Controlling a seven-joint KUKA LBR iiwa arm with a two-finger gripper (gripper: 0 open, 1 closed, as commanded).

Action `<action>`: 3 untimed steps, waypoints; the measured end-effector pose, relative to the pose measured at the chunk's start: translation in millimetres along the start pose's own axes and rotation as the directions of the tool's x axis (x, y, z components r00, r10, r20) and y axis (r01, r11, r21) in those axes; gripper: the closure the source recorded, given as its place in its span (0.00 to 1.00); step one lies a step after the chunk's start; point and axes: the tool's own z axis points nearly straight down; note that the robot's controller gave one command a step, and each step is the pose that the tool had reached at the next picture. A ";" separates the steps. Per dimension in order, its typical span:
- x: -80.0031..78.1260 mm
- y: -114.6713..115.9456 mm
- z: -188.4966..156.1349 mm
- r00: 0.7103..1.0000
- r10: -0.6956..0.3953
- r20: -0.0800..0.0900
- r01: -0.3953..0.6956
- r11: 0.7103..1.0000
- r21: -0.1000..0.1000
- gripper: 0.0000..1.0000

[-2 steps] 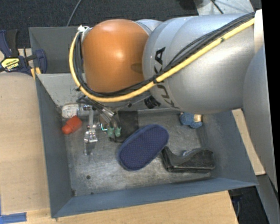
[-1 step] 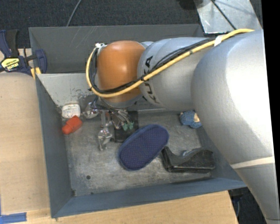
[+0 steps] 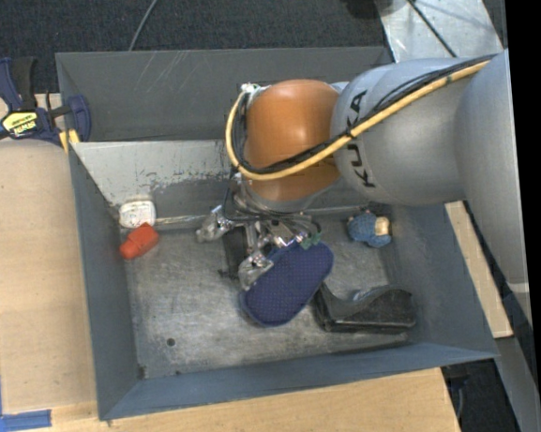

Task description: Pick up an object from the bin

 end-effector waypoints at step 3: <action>-31.0 -15.2 25.4 0.417 -0.909 -0.011 0.909 0.417 0.003 0.00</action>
Offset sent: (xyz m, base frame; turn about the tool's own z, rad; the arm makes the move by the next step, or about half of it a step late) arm 0.0208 -0.0597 0.0006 -0.3622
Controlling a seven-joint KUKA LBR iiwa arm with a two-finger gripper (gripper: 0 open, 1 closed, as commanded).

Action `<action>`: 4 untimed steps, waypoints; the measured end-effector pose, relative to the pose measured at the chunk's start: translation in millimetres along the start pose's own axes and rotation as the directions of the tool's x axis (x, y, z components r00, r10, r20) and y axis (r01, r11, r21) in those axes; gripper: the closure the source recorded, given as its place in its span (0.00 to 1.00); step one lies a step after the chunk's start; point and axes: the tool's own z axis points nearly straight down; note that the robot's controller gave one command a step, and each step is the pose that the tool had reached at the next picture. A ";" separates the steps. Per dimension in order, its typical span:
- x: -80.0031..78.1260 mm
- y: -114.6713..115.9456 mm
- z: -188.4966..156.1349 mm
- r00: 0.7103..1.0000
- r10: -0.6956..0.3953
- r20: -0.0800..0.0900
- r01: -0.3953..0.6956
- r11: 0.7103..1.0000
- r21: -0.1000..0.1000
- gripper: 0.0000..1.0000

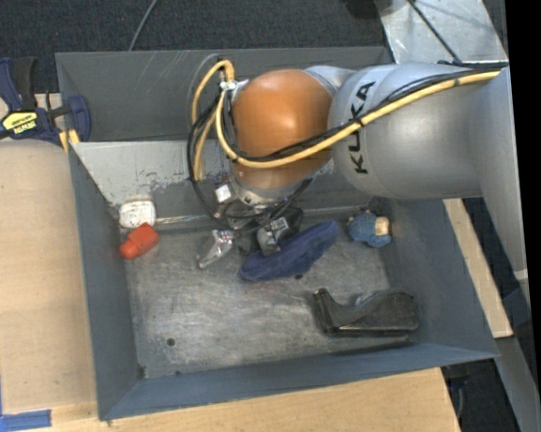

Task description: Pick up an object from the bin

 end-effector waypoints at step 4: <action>-4.3 -6.4 -82.8 1.000 0.014 0.009 -0.014 1.000 -0.005 1.00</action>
Offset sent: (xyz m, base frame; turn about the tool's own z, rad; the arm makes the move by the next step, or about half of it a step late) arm 0.0000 0.0000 0.0000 0.0000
